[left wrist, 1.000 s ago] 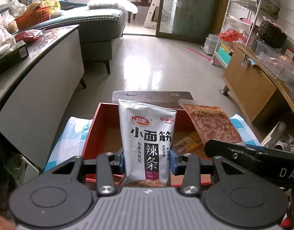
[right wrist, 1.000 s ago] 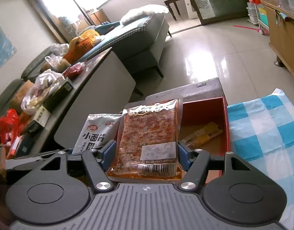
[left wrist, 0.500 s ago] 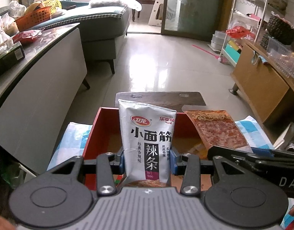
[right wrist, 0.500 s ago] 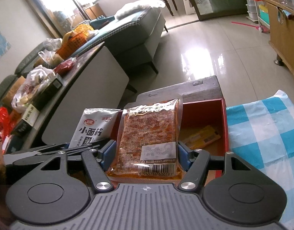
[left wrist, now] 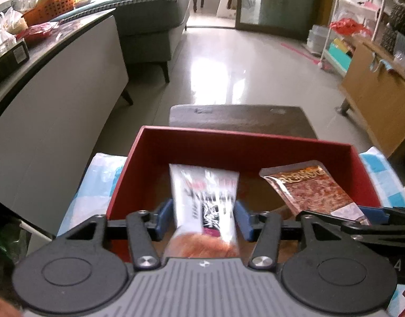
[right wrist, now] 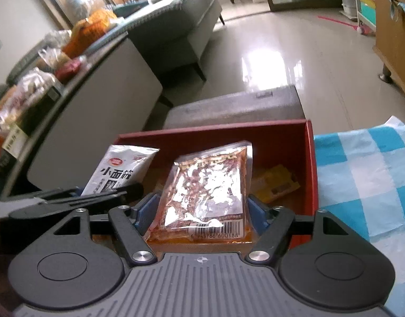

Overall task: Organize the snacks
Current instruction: 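Carry the white bag and brown pack over the red box and release them, then withdraw both tools from the red box toward the table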

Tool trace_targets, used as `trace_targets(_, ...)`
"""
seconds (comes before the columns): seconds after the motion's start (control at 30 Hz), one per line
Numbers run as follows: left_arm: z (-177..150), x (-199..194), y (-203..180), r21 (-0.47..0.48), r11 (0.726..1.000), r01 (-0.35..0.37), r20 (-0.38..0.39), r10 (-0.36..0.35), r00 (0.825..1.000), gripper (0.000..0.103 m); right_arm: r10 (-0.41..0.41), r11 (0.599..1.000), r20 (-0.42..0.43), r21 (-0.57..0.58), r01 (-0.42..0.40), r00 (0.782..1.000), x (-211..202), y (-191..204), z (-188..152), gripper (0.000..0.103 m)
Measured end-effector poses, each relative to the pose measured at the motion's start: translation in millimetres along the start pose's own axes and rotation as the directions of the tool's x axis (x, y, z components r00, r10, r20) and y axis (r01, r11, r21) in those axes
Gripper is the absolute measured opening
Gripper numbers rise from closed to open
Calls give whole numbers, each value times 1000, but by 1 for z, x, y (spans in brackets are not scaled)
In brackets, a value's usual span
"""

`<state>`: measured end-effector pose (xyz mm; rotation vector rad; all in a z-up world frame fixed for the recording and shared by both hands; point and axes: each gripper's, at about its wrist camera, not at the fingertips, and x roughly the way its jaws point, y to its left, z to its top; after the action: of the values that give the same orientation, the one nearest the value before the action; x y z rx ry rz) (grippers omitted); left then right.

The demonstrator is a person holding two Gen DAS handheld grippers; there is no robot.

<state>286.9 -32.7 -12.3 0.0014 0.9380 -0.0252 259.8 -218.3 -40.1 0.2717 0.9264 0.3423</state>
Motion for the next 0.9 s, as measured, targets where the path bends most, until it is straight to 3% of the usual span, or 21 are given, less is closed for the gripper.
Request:
trace_targets(0.13, 1, 1, 3, 2, 1000, -10, -5, 10, 1000, 57, -28, 1000, -14, -11, 28, 1000, 8, 0, -3, 81)
trace_targets(0.43, -6, -6, 7, 24, 1000, -10, -3, 10, 1000, 57, -38, 999, -15, -28, 38, 999, 7, 2, -4, 87)
trace_targets(0.77, -26, 1, 20, -6, 1000, 15, -149, -16, 989, 57, -59, 997, -71, -48, 56, 996, 5, 9, -12, 88)
trace_targets(0.9, -35, -13, 17, 56, 998, 7, -136, 1, 991, 57, -79, 994, -102, -77, 71, 992, 2, 16, -21, 90)
